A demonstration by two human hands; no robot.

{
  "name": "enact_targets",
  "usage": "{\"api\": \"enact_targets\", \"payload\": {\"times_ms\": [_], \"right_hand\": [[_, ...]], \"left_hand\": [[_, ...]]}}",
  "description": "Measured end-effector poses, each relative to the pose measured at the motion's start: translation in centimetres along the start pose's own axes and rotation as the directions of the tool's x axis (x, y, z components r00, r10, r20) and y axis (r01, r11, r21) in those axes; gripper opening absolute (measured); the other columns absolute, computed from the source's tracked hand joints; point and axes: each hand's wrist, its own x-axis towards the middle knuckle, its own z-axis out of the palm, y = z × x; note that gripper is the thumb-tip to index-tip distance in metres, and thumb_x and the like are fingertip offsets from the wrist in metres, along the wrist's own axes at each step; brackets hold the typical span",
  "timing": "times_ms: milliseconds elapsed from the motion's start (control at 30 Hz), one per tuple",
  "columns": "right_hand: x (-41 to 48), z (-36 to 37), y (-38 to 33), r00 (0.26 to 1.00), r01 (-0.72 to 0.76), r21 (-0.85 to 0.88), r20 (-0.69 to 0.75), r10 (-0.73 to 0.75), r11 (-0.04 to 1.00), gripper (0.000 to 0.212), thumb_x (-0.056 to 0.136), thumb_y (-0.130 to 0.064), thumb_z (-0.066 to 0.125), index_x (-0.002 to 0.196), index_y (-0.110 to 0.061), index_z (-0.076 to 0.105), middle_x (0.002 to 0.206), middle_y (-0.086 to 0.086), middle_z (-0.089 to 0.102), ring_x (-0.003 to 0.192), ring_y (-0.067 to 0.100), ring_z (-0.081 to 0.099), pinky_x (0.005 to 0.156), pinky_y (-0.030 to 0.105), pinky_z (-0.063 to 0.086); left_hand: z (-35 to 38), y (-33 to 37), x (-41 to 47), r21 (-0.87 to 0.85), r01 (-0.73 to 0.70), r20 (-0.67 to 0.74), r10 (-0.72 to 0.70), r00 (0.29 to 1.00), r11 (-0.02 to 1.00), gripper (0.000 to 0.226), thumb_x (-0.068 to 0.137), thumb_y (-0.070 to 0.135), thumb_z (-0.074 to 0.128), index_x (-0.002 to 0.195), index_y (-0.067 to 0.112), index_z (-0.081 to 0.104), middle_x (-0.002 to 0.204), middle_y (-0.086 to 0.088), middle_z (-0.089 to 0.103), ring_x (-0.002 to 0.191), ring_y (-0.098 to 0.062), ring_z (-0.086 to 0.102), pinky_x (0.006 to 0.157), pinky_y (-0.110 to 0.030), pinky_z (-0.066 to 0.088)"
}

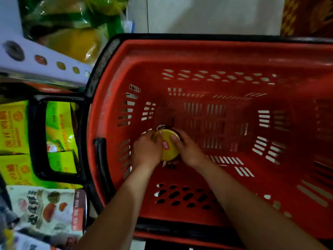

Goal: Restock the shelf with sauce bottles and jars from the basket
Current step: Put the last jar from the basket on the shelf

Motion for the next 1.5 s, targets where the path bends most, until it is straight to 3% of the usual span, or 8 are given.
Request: {"api": "enact_targets", "payload": {"times_ms": [267,400,567,800,900,1067,1200,1500], "right_hand": [[-0.2,0.3,1.1,1.0,-0.011,-0.019,-0.017,0.011,1.0,0.039,0.096,-0.032,0.038,0.134,-0.022,0.042,0.134,0.003,0.05,0.121,0.013,0.048,0.103,0.028,0.039],[-0.3,0.6,0.2,0.999,-0.031,0.045,0.015,0.031,0.998,0.035,0.097,-0.032,0.036,0.131,-0.025,0.042,0.127,-0.003,0.052,0.113,0.007,0.051,0.086,0.008,0.042],[-1.8,0.5,-1.7,0.997,-0.052,-0.038,0.06,0.054,0.998,0.046,0.094,-0.038,0.04,0.138,-0.025,0.031,0.138,0.008,0.041,0.115,0.031,0.053,0.081,0.041,0.053],[-11.2,-1.8,-10.7,0.999,0.005,-0.064,-0.036,-0.007,0.998,0.044,0.093,-0.036,0.043,0.136,-0.028,0.037,0.125,0.015,0.049,0.086,0.027,0.064,0.047,0.027,0.053],[-17.2,-3.1,-16.5,0.991,0.063,-0.122,-0.107,-0.076,0.991,0.039,0.095,-0.031,0.042,0.134,-0.03,0.038,0.12,0.01,0.057,0.074,0.02,0.064,0.061,0.027,0.055],[-29.4,-5.4,-26.2,0.963,0.104,-0.242,-0.219,-0.159,0.965,0.042,0.094,-0.036,0.042,0.135,-0.036,0.036,0.134,0.001,0.048,0.123,0.015,0.045,0.103,0.022,0.032],[-40.9,-7.1,-33.3,0.924,0.131,-0.219,-0.326,-0.199,0.967,0.038,0.093,-0.041,0.041,0.131,-0.039,0.039,0.128,0.0,0.054,0.117,0.015,0.051,0.102,0.032,0.038],[-60.7,-5.3,-37.8,0.728,0.243,0.193,-0.684,-0.047,0.951,0.012,0.091,-0.042,0.044,0.099,-0.043,0.053,0.082,0.001,0.066,0.041,0.018,0.057,0.037,0.022,0.04]], "left_hand": [[1.1,-0.5,1.6,0.307,-0.058,0.186,0.0,0.983,0.95,0.044,0.095,0.045,0.031,0.134,0.025,0.035,0.129,-0.016,0.054,0.118,-0.038,0.048,0.092,-0.038,0.04],[1.2,-0.8,1.6,0.072,-0.072,0.209,0.055,0.976,0.995,0.037,0.095,0.035,0.038,0.128,0.02,0.041,0.124,-0.017,0.057,0.112,-0.035,0.054,0.083,-0.03,0.04],[0.4,-1.3,0.0,-0.09,0.001,0.109,0.009,0.994,0.996,0.037,0.091,0.037,0.049,0.125,0.023,0.049,0.121,-0.009,0.061,0.11,-0.028,0.057,0.088,-0.028,0.042],[-6.0,2.3,-8.6,-0.292,-0.125,-0.031,0.122,0.992,0.948,0.034,0.085,0.043,0.054,0.113,0.024,0.059,0.11,-0.002,0.067,0.104,-0.022,0.061,0.093,-0.04,0.048],[-10.2,5.9,-14.1,-0.39,-0.207,-0.047,0.205,0.978,0.897,0.047,0.074,0.056,0.051,0.11,0.026,0.062,0.107,0.001,0.068,0.102,-0.017,0.062,0.093,-0.041,0.049],[-18.0,11.7,-25.4,-0.499,-0.344,-0.055,0.367,0.929,0.796,0.04,0.066,0.059,0.05,0.099,0.039,0.061,0.109,0.016,0.064,0.104,0.001,0.057,0.088,-0.02,0.043],[-23.1,16.8,-35.3,-0.496,-0.509,-0.07,0.552,0.831,0.704,0.022,0.074,0.041,0.05,0.096,0.039,0.054,0.109,0.014,0.053,0.102,0.016,0.046,0.084,0.002,0.03],[-27.6,21.5,-51.5,-0.468,-0.78,0.103,0.902,0.418,0.415,0.012,0.085,0.043,0.042,0.094,0.036,0.045,0.1,0.01,0.042,0.095,0.017,0.039,0.08,0.003,0.028]]}}
